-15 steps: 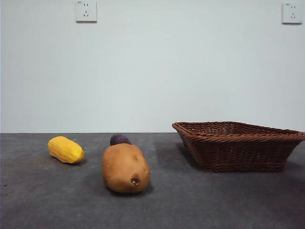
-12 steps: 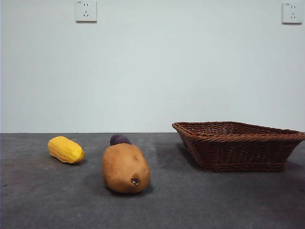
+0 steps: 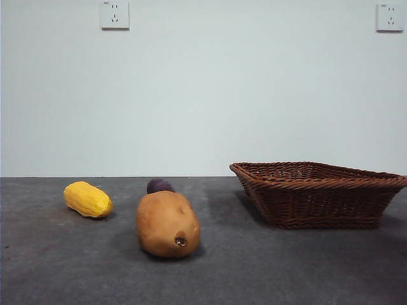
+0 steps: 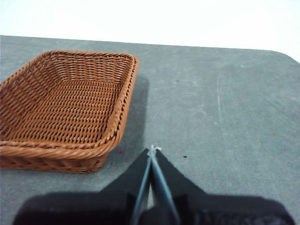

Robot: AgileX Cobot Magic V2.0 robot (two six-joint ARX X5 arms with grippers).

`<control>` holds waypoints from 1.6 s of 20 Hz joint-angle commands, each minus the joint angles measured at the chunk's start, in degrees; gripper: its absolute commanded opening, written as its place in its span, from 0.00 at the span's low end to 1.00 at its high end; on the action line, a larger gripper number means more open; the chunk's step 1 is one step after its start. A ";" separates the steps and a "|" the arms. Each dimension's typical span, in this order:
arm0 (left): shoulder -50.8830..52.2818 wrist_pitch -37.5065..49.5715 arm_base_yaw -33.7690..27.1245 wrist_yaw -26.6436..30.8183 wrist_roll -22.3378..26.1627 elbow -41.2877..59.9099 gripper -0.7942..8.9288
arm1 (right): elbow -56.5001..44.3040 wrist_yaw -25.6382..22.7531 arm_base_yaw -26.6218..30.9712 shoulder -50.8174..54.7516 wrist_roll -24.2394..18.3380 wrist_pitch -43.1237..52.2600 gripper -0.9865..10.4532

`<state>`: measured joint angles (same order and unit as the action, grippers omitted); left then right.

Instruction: Help me put the vegetables on the table into the basket

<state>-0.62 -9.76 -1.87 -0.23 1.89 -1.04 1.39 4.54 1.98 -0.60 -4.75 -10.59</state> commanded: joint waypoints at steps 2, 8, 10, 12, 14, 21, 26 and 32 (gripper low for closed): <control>-0.02 0.37 -0.20 -0.20 -0.24 0.59 0.08 | -0.50 0.17 -0.04 0.09 3.39 0.24 0.09; -0.02 0.33 -0.20 -0.24 -0.46 0.59 0.08 | -0.50 0.15 -0.04 0.02 10.45 0.20 0.09; -0.09 0.24 -0.20 -0.70 -1.97 0.59 0.08 | -0.50 0.37 -0.04 0.02 15.76 0.20 0.09; -0.15 0.26 -0.20 -1.64 -3.15 0.59 0.08 | -0.50 0.37 -0.04 0.00 18.32 0.17 0.08; -0.26 0.26 -0.17 -2.38 -4.09 0.52 0.08 | -0.50 0.37 -0.04 -0.04 20.31 0.17 0.08; -0.55 0.13 -0.17 -8.17 -5.03 -1.38 0.08 | 1.60 0.39 -0.04 -0.04 21.31 -5.51 0.08; -2.19 0.42 -0.20 -9.03 -8.81 -4.00 0.08 | 3.52 0.50 -0.04 -0.37 21.84 -8.98 0.08; -7.61 0.87 -0.20 -9.18 -10.51 -7.78 0.08 | 5.73 1.16 -0.04 -2.49 27.30 -9.09 0.08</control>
<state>-8.27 -9.30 -1.87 -9.23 -8.05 -8.73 6.81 5.58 1.98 -3.16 21.06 -20.08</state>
